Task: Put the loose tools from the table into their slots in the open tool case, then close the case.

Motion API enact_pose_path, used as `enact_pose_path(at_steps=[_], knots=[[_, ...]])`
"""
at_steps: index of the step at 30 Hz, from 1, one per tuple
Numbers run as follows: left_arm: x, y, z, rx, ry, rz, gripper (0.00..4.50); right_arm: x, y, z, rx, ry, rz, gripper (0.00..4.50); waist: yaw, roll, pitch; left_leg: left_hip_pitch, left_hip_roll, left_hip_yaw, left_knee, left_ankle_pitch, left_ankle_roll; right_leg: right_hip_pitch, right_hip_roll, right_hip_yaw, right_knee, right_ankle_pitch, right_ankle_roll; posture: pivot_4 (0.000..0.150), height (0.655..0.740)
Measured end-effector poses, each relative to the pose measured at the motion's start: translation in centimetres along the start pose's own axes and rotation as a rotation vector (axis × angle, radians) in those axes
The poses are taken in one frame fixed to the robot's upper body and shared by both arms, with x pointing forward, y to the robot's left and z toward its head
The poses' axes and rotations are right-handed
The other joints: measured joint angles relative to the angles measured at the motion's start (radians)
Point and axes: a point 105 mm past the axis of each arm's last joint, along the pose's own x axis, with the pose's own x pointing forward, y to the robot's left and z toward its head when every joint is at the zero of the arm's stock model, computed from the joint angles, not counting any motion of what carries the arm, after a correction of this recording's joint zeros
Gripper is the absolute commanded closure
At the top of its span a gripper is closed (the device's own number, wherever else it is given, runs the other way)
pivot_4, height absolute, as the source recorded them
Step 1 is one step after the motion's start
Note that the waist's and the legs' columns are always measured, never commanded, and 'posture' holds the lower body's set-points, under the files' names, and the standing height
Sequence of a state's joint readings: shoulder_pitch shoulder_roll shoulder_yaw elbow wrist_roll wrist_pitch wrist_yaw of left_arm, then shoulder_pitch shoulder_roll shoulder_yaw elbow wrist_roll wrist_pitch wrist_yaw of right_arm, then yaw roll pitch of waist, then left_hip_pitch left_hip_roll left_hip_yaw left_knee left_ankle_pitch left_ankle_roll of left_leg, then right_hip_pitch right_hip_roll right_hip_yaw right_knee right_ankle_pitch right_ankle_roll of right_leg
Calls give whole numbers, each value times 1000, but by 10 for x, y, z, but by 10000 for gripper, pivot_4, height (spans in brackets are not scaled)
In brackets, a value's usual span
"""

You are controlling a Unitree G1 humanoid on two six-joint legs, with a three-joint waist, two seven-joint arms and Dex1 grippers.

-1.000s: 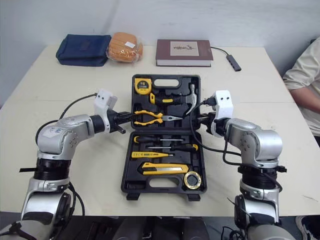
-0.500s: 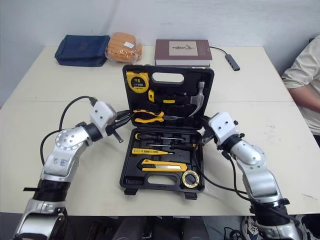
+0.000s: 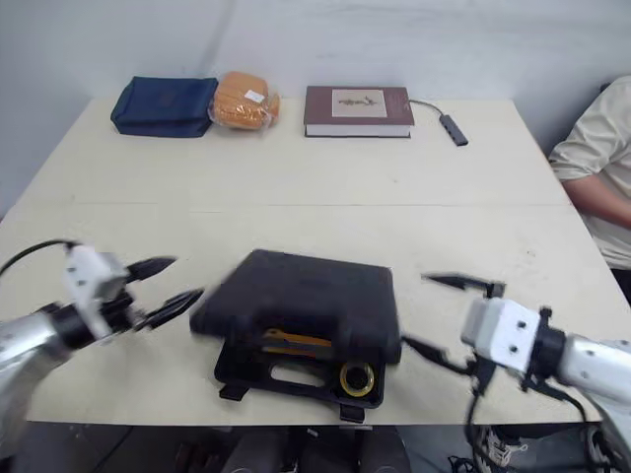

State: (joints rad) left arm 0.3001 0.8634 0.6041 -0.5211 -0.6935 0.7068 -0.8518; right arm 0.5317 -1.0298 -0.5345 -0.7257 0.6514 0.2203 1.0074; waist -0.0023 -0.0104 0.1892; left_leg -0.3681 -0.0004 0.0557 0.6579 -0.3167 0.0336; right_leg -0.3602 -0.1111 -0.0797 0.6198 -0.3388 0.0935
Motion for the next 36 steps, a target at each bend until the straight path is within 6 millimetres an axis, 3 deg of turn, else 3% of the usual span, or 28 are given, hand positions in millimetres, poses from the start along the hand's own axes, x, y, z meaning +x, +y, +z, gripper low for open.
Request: enact_pose_path(at_steps=[4, 6, 8, 9, 12, 13, 16, 17, 19, 20, 29, 36], knots=[[-24, 3, -7, -133, 59, -55, 2412, -15, 17, -8, 229, 50, 100, 3625, 12, 0, 0, 1, -1, -1, 1, -6, 1, 2, -2, 1, -3, 0, -3, 1500, 7400], [-23, 18, 0, -133, 33, -22, 2412, -16, 21, -10, 277, 56, 127, 3625, 26, 1, 0, 0, -1, -1, 1, -7, 1, 1, -2, 1, -4, -7, -17, 1500, 7400], [-15, 23, 5, -104, 24, -29, 2114, -13, 27, -11, 298, 57, 163, 6045, 29, 1, 0, -1, -2, -1, -2, -7, 1, 1, -2, 2, -6, -7, -17, 1500, 7400], [-9, 22, 7, -92, 18, -47, 2029, -10, 30, -13, 311, 56, 184, 8759, 29, 1, 0, -1, -3, -1, -3, -7, 1, 0, -2, 2, -8, -5, -13, 1500, 7400], [6, 18, 9, -40, 29, -104, 10386, -5, 39, -16, 341, 60, 238, 21915, 26, 1, 0, -1, -3, 0, -8, -2, -1, -1, -2, 2, -12, 2, -1, 1500, 7400], [17, 15, 9, -6, 40, -139, 16221, -2, 44, -19, 353, 68, 271, 28802, 24, 1, 0, -2, -3, 0, -10, -2, -1, -1, -2, 2, -13, 2, -1, 1500, 7400], [31, 12, 7, 30, 65, -176, 28767, 2, 52, -22, 367, 80, 319, 42961, 23, 2, 0, -2, -3, 0, -11, -2, -1, -2, -1, 1, -13, 2, 0, 1500, 7400], [35, 13, 6, 39, 74, -182, 33281, 3, 54, -22, 366, 81, 333, 45000, 22, 2, 0, -2, -3, 0, -10, -2, -1, -2, -1, 1, -13, 2, 0, 1500, 7400], [42, 14, 2, 60, 118, -196, 43425, 8, 59, -23, 368, 91, 369, 45000, 23, 1, 0, -2, -3, 0, -9, -2, -1, -1, -1, 1, -13, 2, 0, 1500, 7400], [44, 13, 1, 66, 128, -206, 44309, 10, 61, -25, 369, 95, 384, 45000, 24, 1, 0, -2, -3, 0, -9, -2, -1, -1, -1, 1, -13, 2, 0, 1500, 7400], [86, 5, 5, 107, 130, -288, 44309, 42, 76, -30, 342, 76, 479, 45000, 27, 1, 1, -2, -3, -1, -8, 1, -6, -1, -2, 2, -11, 4, 3, 1500, 7400], [105, -3, 4, 110, 156, -299, 44309, 61, 59, -30, 350, 40, 406, 45000, 24, 1, 1, -2, -4, -1, -6, 4, -2, -1, -1, 1, -8, 4, 3, 1500, 7400]])
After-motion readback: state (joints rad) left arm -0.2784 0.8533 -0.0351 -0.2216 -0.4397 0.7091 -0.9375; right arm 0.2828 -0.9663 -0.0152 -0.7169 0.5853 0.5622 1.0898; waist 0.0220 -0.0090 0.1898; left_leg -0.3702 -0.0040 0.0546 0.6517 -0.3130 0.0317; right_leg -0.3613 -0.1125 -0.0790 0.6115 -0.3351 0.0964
